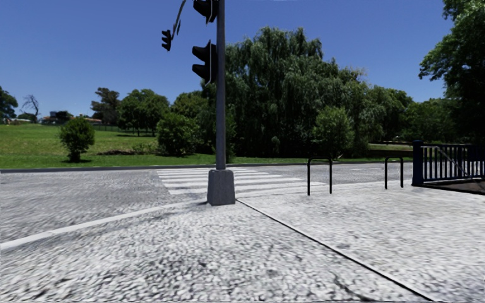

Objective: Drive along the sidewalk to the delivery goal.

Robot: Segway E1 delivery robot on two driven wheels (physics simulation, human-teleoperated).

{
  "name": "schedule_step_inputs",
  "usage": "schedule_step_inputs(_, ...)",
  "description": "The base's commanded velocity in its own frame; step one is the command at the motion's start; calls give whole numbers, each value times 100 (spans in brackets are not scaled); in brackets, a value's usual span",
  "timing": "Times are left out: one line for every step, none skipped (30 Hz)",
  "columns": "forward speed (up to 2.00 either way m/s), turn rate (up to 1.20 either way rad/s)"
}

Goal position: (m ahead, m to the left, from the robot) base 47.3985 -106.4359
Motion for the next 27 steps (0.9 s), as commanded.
schedule_step_inputs(158,-67)
schedule_step_inputs(156,-67)
schedule_step_inputs(156,-67)
schedule_step_inputs(154,-67)
schedule_step_inputs(154,-68)
schedule_step_inputs(153,-70)
schedule_step_inputs(153,-70)
schedule_step_inputs(153,-72)
schedule_step_inputs(153,-75)
schedule_step_inputs(153,-77)
schedule_step_inputs(153,-77)
schedule_step_inputs(153,-77)
schedule_step_inputs(154,-78)
schedule_step_inputs(154,-78)
schedule_step_inputs(154,-78)
schedule_step_inputs(154,-78)
schedule_step_inputs(154,-78)
schedule_step_inputs(154,-78)
schedule_step_inputs(154,-78)
schedule_step_inputs(154,-78)
schedule_step_inputs(154,-78)
schedule_step_inputs(154,-78)
schedule_step_inputs(154,-78)
schedule_step_inputs(154,-78)
schedule_step_inputs(154,-78)
schedule_step_inputs(154,-78)
schedule_step_inputs(154,-78)
